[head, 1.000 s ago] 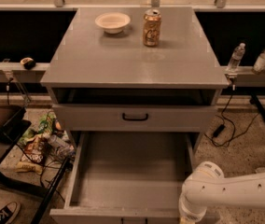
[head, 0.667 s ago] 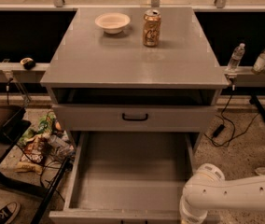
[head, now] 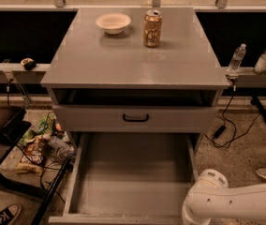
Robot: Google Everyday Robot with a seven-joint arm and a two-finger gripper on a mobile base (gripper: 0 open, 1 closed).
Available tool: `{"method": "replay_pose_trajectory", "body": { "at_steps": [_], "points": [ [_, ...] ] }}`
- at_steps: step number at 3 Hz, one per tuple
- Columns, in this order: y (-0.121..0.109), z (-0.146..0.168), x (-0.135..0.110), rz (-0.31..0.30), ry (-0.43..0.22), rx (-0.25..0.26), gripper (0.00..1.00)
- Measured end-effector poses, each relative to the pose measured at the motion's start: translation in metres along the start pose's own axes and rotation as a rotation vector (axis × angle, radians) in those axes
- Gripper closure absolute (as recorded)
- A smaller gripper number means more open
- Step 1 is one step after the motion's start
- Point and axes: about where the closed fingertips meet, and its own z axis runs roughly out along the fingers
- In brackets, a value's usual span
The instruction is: Open middle drawer
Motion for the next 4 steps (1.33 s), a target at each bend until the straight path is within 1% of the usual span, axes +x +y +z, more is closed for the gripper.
{"method": "replay_pose_trajectory", "body": {
  "at_steps": [4],
  "points": [
    [0.026, -0.003, 0.017, 0.022, 0.044, 0.004, 1.00]
  ]
}}
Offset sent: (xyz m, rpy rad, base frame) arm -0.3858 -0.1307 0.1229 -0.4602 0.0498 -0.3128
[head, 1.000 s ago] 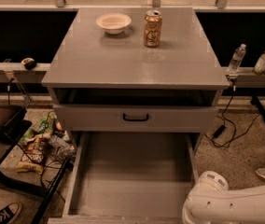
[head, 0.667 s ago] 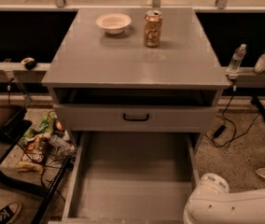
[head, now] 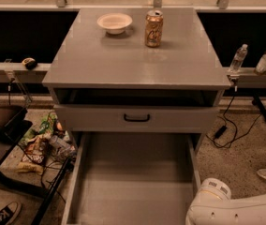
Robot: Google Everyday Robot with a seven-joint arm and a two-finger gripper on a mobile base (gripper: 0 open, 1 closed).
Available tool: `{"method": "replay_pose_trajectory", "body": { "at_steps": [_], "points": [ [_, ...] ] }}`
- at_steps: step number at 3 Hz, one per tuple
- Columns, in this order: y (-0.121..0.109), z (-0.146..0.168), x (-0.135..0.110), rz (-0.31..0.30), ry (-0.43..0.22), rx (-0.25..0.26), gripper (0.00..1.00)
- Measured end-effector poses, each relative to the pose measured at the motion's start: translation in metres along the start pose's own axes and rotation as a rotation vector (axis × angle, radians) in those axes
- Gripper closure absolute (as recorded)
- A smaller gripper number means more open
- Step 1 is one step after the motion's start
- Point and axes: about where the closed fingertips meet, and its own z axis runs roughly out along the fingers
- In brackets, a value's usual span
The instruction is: Open middle drawer
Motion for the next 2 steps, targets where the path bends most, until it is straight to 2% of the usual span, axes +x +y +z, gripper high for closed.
{"method": "replay_pose_trajectory", "body": {
  "at_steps": [2],
  "points": [
    [0.0104, -0.0021, 0.0081, 0.005, 0.025, 0.001, 1.00]
  ]
}}
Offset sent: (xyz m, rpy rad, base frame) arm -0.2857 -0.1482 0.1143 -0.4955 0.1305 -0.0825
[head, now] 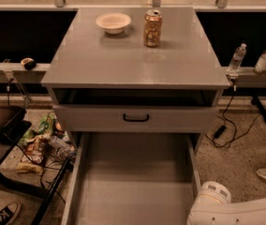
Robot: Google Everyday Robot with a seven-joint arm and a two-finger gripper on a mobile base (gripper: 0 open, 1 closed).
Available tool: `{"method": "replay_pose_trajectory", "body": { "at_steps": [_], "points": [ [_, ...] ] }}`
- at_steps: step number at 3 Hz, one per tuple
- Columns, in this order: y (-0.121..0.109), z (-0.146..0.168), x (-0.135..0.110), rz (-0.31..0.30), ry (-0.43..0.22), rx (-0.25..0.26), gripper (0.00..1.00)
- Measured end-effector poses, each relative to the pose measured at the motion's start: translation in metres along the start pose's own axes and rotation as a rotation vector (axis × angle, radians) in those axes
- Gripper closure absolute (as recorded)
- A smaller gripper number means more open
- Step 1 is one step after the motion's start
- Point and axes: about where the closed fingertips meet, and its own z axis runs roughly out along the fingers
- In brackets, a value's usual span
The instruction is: Open middle drawer
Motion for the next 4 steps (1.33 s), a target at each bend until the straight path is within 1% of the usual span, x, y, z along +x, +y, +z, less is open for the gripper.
{"method": "replay_pose_trajectory", "body": {
  "at_steps": [2, 3, 4],
  "points": [
    [0.0083, -0.0056, 0.0091, 0.010, 0.033, 0.012, 1.00],
    [0.0083, -0.0056, 0.0091, 0.010, 0.033, 0.012, 0.83],
    [0.0083, -0.0056, 0.0091, 0.010, 0.033, 0.012, 0.52]
  ]
}}
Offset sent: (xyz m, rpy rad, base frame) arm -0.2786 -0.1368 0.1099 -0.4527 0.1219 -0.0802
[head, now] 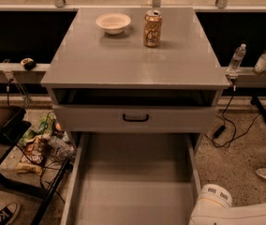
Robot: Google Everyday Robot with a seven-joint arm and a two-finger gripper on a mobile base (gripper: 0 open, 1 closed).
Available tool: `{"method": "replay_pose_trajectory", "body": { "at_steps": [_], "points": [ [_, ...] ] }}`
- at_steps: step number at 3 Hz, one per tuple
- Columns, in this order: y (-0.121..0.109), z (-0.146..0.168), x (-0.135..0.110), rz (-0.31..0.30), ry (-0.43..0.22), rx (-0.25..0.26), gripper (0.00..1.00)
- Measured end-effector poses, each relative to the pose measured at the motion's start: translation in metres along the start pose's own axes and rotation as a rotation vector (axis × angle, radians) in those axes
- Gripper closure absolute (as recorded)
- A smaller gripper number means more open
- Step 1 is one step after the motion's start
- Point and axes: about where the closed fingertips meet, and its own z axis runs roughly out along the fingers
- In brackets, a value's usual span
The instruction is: Open middle drawer
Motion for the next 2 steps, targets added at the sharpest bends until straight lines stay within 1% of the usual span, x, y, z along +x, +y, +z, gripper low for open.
{"method": "replay_pose_trajectory", "body": {
  "at_steps": [1, 2],
  "points": [
    [0.000, 0.000, 0.000, 0.000, 0.000, 0.000, 0.29],
    [-0.002, -0.027, 0.013, 0.011, 0.020, 0.055, 0.06]
  ]
}}
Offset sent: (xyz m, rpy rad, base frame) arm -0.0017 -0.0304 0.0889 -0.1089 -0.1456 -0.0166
